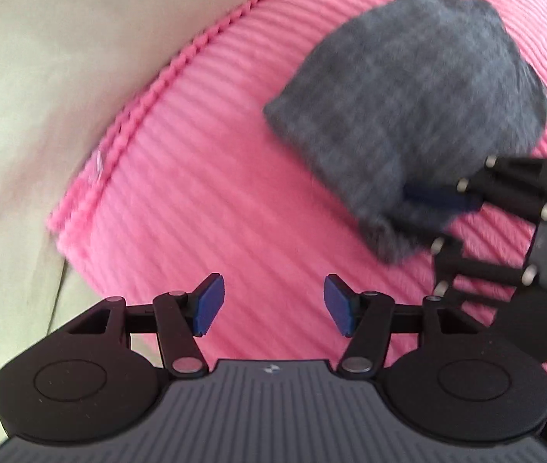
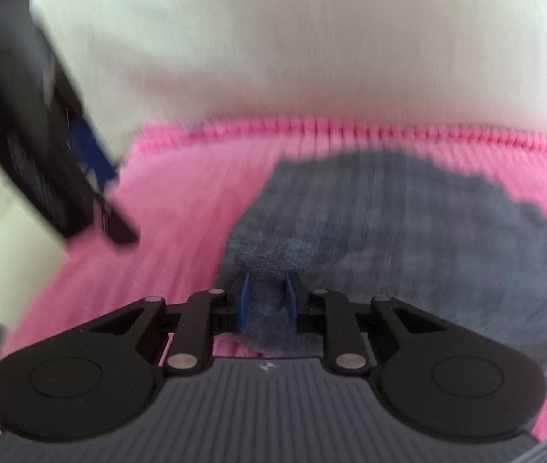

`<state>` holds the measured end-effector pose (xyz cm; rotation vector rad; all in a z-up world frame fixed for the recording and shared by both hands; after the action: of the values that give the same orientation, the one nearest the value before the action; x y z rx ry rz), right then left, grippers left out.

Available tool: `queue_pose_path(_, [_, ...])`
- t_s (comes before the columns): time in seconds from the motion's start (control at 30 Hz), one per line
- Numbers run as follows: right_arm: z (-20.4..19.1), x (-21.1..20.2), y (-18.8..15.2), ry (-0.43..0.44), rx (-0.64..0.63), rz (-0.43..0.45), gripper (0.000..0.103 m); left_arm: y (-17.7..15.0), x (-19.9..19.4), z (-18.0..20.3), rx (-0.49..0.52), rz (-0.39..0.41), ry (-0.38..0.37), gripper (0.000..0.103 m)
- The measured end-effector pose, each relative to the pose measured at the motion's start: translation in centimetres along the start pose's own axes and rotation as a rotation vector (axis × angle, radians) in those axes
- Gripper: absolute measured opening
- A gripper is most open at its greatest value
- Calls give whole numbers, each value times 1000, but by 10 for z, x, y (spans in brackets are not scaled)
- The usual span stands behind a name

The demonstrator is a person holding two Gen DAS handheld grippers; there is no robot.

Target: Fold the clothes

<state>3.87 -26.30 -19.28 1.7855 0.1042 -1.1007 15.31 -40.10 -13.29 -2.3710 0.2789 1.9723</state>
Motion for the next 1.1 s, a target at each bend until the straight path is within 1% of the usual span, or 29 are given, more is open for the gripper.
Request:
queue_pose_path(0.03, [-2, 2, 1, -11, -7, -1, 18, 6, -1, 1, 11, 23, -8, 62])
queue_pose_path(0.1, [-2, -10, 6, -18, -7, 15, 18, 16, 1, -1, 27, 59, -35, 62])
queue_pose_path(0.17, [-4, -29, 9, -28, -18, 53, 18, 25, 4, 0, 43, 84, -51, 62])
queue_pose_path(0.23, [-3, -21, -1, -24, 1, 10, 22, 36, 10, 7, 65, 112, -72, 62])
queue_pose_path(0.27, [-3, -16, -7, -22, 11, -13, 22, 41, 14, 9, 70, 116, -78, 62])
queue_pose_path(0.33, [-2, -7, -12, -21, -4, -39, 22, 46, 25, 9, 57, 96, -84, 62])
queue_pose_path(0.4, [6, -19, -5, 6, 30, -18, 23, 45, 21, 5, 32, 109, -111, 62])
queue_pose_path(0.47, [21, -33, -3, -1, 73, -17, 27, 38, 13, -1, -3, 113, -135, 62])
queue_pose_path(0.53, [44, -50, -4, -28, 121, -27, 36, 28, 8, -8, -56, 94, -148, 62])
queue_pose_path(0.57, [56, -59, -4, -41, 145, -32, 37, 26, 9, -11, -83, 90, -167, 62])
queue_pose_path(0.67, [116, -78, -4, -112, 239, -40, 39, 27, 16, -15, -160, 81, -231, 62])
queue_pose_path(0.7, [125, -80, -5, -122, 257, -39, 39, 30, 20, -16, -183, 83, -246, 62])
queue_pose_path(0.77, [172, -82, -2, -163, 356, -34, 41, 36, 31, -19, -246, 87, -287, 62])
queue_pose_path(0.8, [193, -79, 0, -173, 396, -52, 41, 39, 36, -20, -273, 88, -305, 62])
queue_pose_path(0.87, [214, -77, 3, -187, 430, -52, 42, 42, 49, -25, -338, 87, -345, 62])
queue_pose_path(0.93, [231, -75, 6, -186, 458, -47, 45, 37, 62, -34, -447, 65, -411, 62])
queue_pose_path(1.0, [236, -73, 7, -174, 468, -43, 49, 31, 64, -40, -513, 68, -463, 61])
queue_pose_path(1.03, [236, -72, 5, -162, 475, -47, 51, 28, 67, -44, -568, 74, -510, 61])
queue_pose_path(1.1, [238, -66, 2, -142, 486, -63, 51, 30, 70, -50, -626, 94, -565, 61])
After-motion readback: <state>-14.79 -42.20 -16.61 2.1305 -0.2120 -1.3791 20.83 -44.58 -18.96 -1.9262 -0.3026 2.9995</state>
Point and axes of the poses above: each gripper's, at about its wrist camera, not at the fingertips, and x roughly the way its jaws point, z to its right, y to its top, the point moved 4 cm from there along x, roughly the way its jaws point, and after that the axes turned 1 degree about -z, right-handed, at the moved point
